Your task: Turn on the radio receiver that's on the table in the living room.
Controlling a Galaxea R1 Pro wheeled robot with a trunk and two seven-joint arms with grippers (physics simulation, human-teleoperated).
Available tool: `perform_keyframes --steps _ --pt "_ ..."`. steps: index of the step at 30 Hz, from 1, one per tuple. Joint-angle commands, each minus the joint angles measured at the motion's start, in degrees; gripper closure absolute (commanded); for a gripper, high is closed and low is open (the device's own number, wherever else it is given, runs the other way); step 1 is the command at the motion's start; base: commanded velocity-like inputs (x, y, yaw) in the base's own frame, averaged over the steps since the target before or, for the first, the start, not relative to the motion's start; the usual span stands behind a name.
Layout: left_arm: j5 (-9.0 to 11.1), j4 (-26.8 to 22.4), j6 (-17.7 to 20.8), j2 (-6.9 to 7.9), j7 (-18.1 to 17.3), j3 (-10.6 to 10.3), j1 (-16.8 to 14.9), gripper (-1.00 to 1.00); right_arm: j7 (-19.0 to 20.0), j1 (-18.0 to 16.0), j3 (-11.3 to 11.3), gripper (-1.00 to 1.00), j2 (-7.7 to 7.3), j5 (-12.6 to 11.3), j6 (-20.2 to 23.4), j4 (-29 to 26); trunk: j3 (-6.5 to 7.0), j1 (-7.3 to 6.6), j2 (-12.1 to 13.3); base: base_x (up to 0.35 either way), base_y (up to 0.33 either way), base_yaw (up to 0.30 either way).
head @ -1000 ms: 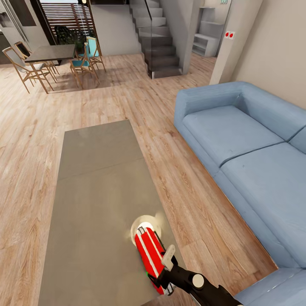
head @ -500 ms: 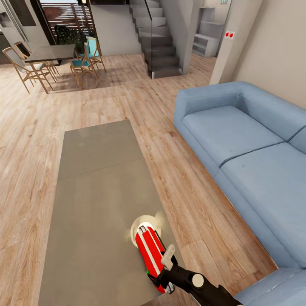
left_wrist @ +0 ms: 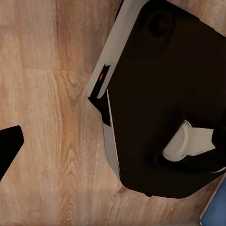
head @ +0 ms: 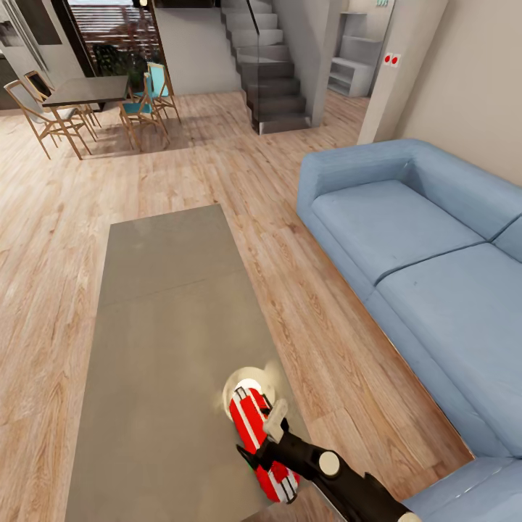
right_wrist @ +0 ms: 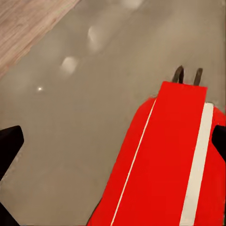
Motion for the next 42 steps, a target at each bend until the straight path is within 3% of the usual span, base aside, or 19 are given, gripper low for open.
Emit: perform_keyframes --steps 1,6,14,17,18,23,26,32,38,42 --pt "0.0 0.0 0.0 0.01 0.0 0.0 0.0 -1.00 0.0 0.1 0.0 -1.00 -0.04 0.0 0.1 -1.2 0.00 0.00 0.0 0.000 0.000 0.000" --pt "0.0 0.0 0.0 -0.02 0.0 0.0 0.0 -1.00 0.0 1.4 0.0 -1.00 -0.58 0.0 0.4 -4.8 0.00 0.00 0.0 0.000 0.000 0.000" --pt "0.0 0.1 0.0 -0.13 0.0 -0.1 0.0 -1.00 -0.2 6.0 0.0 -1.00 -3.50 2.0 4.5 -14.7 0.00 0.00 0.0 0.000 0.000 0.000" --pt "0.0 0.1 -0.1 -0.15 0.0 -0.1 0.0 -1.00 -1.0 8.9 -0.1 -1.00 -5.16 3.0 7.3 -21.2 0.00 0.00 0.0 0.000 0.000 0.000" --pt "-0.2 0.1 -0.1 -0.16 0.0 0.0 0.0 -1.00 -2.7 9.8 -0.1 -1.00 -6.61 3.2 8.7 -24.5 0.00 0.00 0.0 0.000 0.000 0.000" --pt "-0.5 0.1 -0.1 -0.14 0.0 0.0 0.0 -1.00 -4.8 10.9 0.0 -1.00 -9.39 3.2 9.6 -30.6 0.00 0.00 0.0 0.000 0.000 0.000" --pt "-0.5 0.1 -0.1 -0.09 0.0 0.0 0.0 -1.00 -5.2 12.4 0.1 -1.00 -11.91 3.1 10.1 -35.4 0.00 0.00 0.0 0.000 0.000 0.000" --pt "-0.5 0.1 -0.1 -0.07 0.0 0.0 0.0 -1.00 -5.6 14.0 0.1 -1.00 -14.33 3.0 15.5 -38.8 0.00 0.00 0.0 0.000 0.000 0.000" --pt "-0.5 0.1 -0.1 -0.14 0.0 0.0 0.0 -1.00 -6.7 14.2 -0.1 -1.00 -17.53 2.4 16.9 -39.1 0.00 0.00 0.0 0.000 0.000 0.000" --pt "-0.5 0.1 -0.1 -0.15 0.0 0.0 0.0 -1.00 -7.3 14.2 -1.8 -1.00 -19.71 2.1 17.1 -38.8 0.00 0.00 0.0 0.000 0.000 0.000"
